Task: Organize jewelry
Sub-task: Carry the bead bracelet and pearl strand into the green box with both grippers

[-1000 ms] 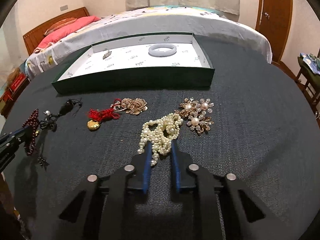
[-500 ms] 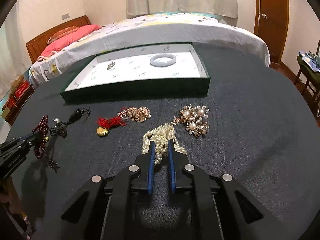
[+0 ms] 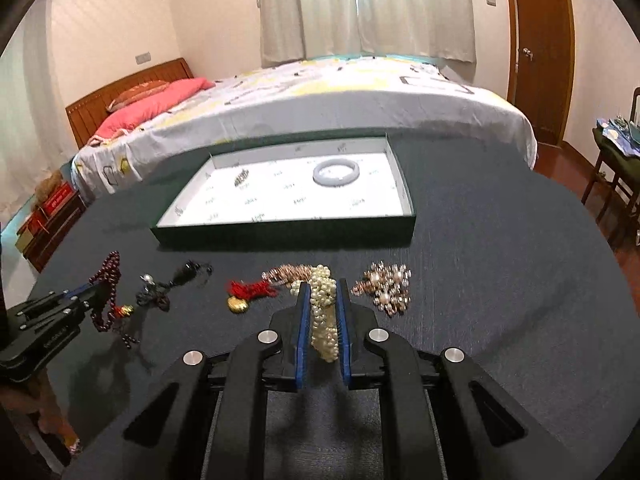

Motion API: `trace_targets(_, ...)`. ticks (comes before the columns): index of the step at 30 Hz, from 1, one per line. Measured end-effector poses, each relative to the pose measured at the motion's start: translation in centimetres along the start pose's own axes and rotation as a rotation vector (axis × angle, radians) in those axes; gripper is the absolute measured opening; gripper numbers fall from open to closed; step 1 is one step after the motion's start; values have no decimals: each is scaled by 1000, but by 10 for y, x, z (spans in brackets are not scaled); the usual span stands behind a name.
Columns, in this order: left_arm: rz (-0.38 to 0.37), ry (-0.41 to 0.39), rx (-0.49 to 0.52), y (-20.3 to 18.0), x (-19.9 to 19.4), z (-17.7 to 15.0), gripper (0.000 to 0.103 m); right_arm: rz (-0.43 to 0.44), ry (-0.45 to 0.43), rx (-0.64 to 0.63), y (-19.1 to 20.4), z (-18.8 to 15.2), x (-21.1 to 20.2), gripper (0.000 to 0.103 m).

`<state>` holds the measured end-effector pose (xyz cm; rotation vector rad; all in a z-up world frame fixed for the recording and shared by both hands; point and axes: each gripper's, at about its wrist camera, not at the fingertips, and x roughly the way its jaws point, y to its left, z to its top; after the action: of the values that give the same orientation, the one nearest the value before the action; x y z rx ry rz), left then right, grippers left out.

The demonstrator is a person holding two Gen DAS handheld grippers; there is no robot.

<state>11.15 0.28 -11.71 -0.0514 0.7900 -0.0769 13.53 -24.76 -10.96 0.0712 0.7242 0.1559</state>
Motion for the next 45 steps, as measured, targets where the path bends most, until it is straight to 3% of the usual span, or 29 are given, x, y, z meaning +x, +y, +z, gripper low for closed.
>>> trace_targets(12, -43, -39, -3, -7, -3, 27, 7, 44, -85, 8, 2, 39, -10, 13)
trace_targets(20, -52, -104, -7, -10, 4, 67, 7, 46, -142, 4, 0, 73, -1, 13)
trace_targets(28, -67, -133, 8, -20, 35, 112, 7, 37, -174, -6, -8, 107, 28, 13)
trace_targets(37, -82, -115, 40, -44, 90, 143, 7, 20, -114, -6, -22, 121, 88, 13)
trace_targets(45, -96, -13, 41, -61, 147, 149, 7, 6, -10, 7, -38, 114, 138, 13)
